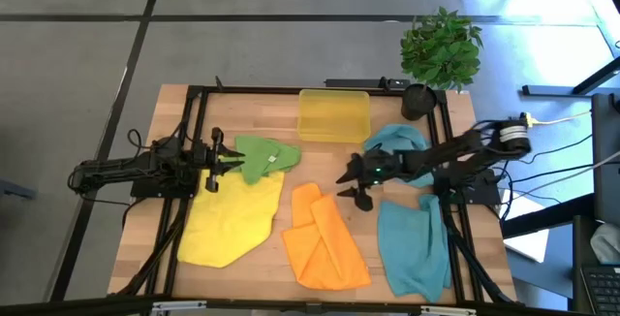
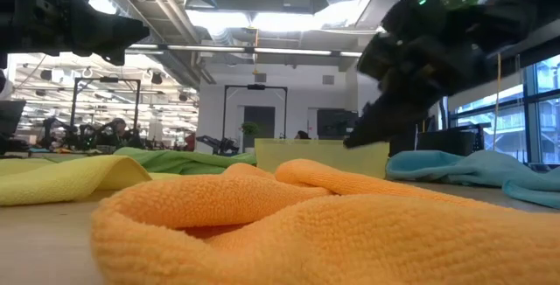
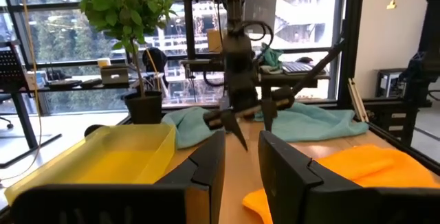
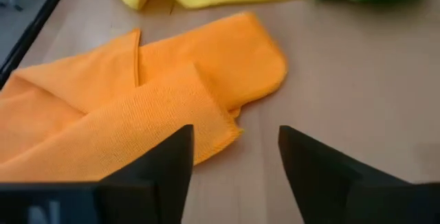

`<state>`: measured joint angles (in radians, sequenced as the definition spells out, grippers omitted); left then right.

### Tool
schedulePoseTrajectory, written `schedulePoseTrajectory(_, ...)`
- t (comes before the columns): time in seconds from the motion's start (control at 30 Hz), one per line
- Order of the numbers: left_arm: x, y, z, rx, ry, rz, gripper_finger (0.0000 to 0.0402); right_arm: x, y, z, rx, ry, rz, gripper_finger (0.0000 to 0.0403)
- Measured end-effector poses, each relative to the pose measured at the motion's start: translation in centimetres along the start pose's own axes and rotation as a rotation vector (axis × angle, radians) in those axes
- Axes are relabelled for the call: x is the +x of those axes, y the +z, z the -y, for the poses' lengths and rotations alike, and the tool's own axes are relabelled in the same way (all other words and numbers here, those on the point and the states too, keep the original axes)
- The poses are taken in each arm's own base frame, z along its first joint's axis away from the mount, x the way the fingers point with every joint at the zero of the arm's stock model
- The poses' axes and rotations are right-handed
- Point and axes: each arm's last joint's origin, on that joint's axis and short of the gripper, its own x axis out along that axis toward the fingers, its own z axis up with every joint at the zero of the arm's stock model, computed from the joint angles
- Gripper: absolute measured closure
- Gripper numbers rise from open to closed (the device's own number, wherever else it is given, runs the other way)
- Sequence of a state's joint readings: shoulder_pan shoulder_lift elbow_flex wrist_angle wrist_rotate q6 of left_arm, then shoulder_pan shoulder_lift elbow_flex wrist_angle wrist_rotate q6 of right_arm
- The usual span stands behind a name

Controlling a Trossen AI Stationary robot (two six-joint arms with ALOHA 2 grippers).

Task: Fold microfiber towels
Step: Fold the orange microfiber cloth

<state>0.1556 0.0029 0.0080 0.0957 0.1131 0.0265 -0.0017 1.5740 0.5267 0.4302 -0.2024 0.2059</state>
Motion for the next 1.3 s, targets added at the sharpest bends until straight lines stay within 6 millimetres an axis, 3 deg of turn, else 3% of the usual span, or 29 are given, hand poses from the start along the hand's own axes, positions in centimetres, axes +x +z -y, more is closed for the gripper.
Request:
schedulePoseTrajectory(0.23,0.0,0.0,0.0,-0.025,-0.001,0.005,0.0321,2.8,-0.5,0.5,0.067,0.058,-0.090,0.0168)
schedulePoseTrajectory(0.57,0.0,0.1,0.0,-0.027,-0.001,0.010,0.0321,4.2,-0.6,0.8,0.071,0.054,-0.118,0.0207)
schedulePoseTrajectory(0.77,0.0,0.3,0.0,-0.041,-0.001,0.025,0.0321,4.2,-0.4,0.8,0.045,0.057,-0.106,0.0265)
schedulePoseTrajectory(1.03,0.0,0.3,0.0,-0.041,-0.001,0.027,0.0321,4.0,-0.3,1.1,0.031,0.071,-0.105,0.0391)
schedulePoseTrajectory(1.3,0.0,0.5,0.0,-0.038,0.000,0.056,0.0321,2.3,1.5,0.5,0.017,0.076,-0.043,0.0398)
